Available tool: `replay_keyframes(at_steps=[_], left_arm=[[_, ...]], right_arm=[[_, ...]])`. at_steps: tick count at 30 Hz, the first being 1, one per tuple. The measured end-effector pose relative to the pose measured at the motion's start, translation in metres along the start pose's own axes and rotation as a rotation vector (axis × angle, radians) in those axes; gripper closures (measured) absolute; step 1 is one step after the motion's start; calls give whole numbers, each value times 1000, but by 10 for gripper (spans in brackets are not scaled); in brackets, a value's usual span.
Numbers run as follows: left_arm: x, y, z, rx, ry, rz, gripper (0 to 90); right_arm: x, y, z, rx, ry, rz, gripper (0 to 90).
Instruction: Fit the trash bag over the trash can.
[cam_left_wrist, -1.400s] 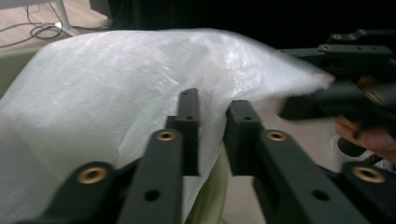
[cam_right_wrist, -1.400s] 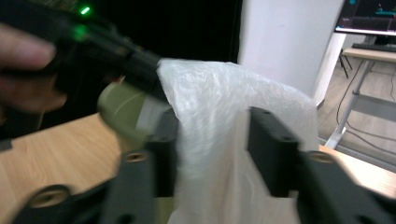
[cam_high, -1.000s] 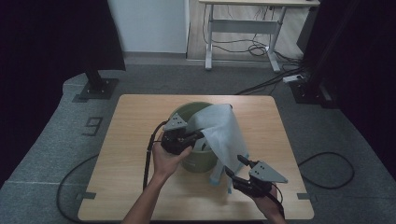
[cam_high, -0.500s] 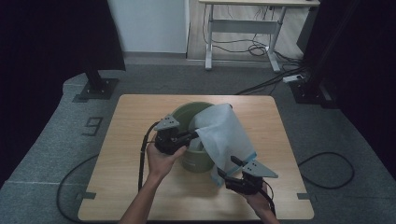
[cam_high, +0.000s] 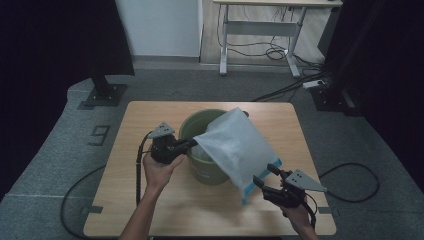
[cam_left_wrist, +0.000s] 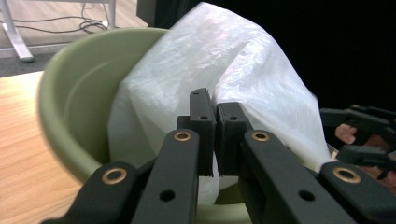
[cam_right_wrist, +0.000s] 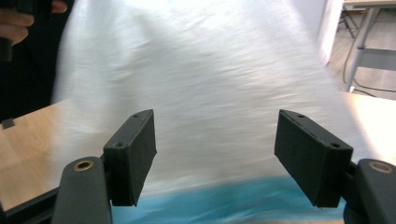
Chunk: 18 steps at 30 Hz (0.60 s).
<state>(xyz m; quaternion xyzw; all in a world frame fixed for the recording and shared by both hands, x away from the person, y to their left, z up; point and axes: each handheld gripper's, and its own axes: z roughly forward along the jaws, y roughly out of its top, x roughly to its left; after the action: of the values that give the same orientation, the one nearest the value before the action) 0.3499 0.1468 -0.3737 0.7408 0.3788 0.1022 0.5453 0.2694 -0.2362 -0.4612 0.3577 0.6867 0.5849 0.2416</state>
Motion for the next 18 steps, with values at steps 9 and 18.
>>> replay_keyframes(at_steps=[9,18], left_arm=[[17,-1,-16,-30,24,-47,862],[29,-2,-19,-38,33,-84,855]], right_arm=[[-31,-6,-2,65,-52,40,238],[-25,-23,23,97,-5,45,536]])
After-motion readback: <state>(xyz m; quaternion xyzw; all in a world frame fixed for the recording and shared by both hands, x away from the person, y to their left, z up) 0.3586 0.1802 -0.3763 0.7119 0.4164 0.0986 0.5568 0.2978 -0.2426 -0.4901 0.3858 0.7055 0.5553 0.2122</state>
